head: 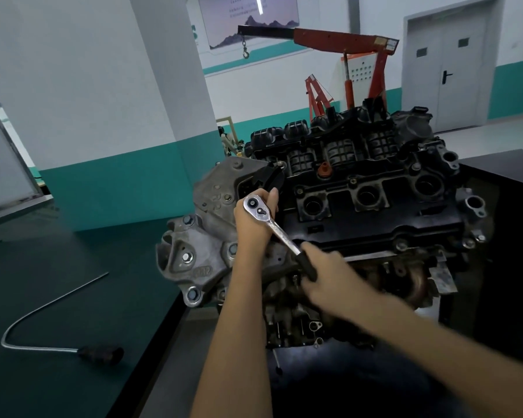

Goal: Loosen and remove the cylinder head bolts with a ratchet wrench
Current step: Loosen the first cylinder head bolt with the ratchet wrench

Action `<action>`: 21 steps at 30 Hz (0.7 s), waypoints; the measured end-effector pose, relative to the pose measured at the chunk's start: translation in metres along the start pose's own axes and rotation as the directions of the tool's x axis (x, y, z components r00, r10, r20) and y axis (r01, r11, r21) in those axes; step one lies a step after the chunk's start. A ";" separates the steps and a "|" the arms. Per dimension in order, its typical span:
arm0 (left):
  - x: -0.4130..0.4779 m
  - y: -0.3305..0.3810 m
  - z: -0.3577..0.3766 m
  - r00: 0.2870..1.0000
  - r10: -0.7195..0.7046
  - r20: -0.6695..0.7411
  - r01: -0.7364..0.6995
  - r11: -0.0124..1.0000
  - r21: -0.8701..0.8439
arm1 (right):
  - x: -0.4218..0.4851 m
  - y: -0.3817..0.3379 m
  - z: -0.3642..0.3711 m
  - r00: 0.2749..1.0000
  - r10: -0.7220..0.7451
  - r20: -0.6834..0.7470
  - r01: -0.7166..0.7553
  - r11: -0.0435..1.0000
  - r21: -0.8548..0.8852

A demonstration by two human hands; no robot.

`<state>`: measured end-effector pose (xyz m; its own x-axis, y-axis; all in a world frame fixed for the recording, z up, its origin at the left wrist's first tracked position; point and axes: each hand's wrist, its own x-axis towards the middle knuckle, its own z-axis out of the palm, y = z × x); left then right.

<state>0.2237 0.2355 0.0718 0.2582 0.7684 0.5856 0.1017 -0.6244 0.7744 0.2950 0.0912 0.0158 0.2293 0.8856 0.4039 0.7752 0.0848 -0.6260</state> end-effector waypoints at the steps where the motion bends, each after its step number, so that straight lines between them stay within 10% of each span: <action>1: 0.001 0.000 0.000 1.000 -0.003 0.025 0.003 1.000 -0.003 | 0.009 0.007 -0.024 0.998 -0.036 0.042 0.040 0.993 -0.115; 8: 0.002 0.004 -0.002 0.998 -0.051 0.032 0.051 0.999 -0.003 | 0.057 0.005 -0.101 0.973 -0.191 0.126 0.226 0.705 -0.672; 15: 0.001 0.006 0.004 0.997 -0.025 -0.074 0.029 0.998 0.054 | -0.009 -0.011 0.020 0.996 0.059 -0.069 -0.055 0.997 0.058; 21: 0.000 0.003 0.001 0.999 -0.010 -0.047 0.012 0.999 0.047 | -0.006 -0.013 0.025 0.998 0.040 -0.056 -0.034 0.995 0.097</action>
<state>0.2248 0.2334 0.0743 0.2118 0.7801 0.5887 0.1500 -0.6212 0.7692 0.2685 0.0961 0.0046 0.2923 0.8613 0.4156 0.7061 0.0986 -0.7012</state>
